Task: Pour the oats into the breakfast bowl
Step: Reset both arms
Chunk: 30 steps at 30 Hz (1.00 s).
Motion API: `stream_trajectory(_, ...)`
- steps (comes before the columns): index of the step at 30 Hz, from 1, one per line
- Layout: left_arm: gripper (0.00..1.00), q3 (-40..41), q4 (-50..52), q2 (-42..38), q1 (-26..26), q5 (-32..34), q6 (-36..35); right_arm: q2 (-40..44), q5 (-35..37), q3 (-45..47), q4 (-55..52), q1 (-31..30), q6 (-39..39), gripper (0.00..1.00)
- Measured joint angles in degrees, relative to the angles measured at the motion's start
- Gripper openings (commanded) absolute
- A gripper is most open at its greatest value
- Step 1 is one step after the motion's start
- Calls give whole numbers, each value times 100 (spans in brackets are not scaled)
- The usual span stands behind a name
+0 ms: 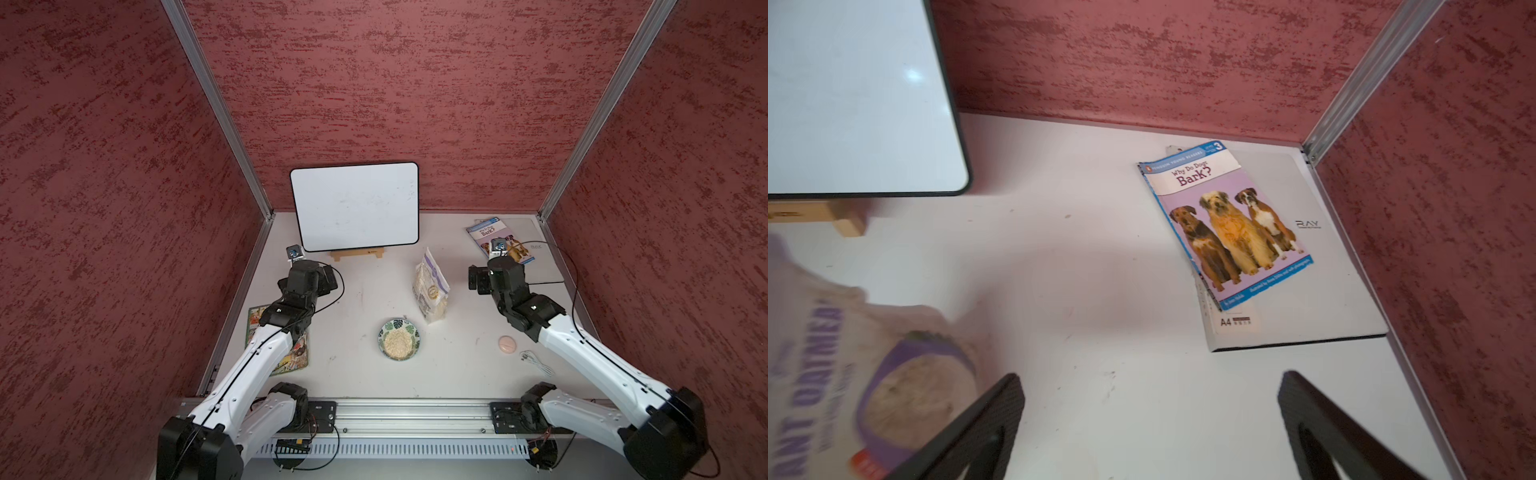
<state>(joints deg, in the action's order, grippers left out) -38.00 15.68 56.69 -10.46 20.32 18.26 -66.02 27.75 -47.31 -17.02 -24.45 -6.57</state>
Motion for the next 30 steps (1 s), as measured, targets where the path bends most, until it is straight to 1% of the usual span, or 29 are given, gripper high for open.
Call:
stream_trajectory(2, 100, 236, -417, 109, 341, -87, -46, -409, -247, 17, 293, 553, 227, 99)
stream_trajectory(4, 100, 348, -848, 341, 540, -197, -240, -675, -592, 140, 813, 1123, 337, 99)
stream_trajectory(8, 100, 319, -1458, 1139, 693, -372, -706, -905, -1274, 546, 1823, 2098, 229, 99)
stream_trajectory(10, 100, 321, -1711, 1475, 741, -420, -807, -970, -1410, 820, 2319, 2387, 236, 99)
stream_trajectory(12, 100, 369, -2070, 1720, 811, -509, -872, -1126, -1593, 1082, 2844, 2507, 238, 99)
stream_trajectory(16, 100, 501, -2881, 2216, 859, -651, -1016, -1641, -1961, 1215, 3491, 2542, 254, 99)
stream_trajectory(19, 100, 520, -3233, 2573, 861, -723, -1145, -1906, -2072, 1403, 4059, 2542, 254, 99)
stream_trajectory(21, 100, 496, -3392, 2736, 879, -863, -1290, -1928, -2142, 1609, 4336, 2542, 256, 99)
stream_trajectory(23, 100, 501, -3628, 2802, 896, -1073, -1482, -1878, -2247, 1886, 4725, 2542, 271, 99)
stream_trajectory(25, 100, 603, -4116, 2802, 929, -1307, -1620, -1862, -2385, 2092, 5056, 2542, 315, 99)
stream_trajectory(27, 100, 800, -4601, 2802, 1032, -1534, -1672, -1891, -2527, 2258, 5436, 2542, 363, 99)
stream_trajectory(30, 100, 1082, -5005, 2804, 1209, -1838, -1705, -2068, -2721, 2441, 5976, 2542, 437, 99)
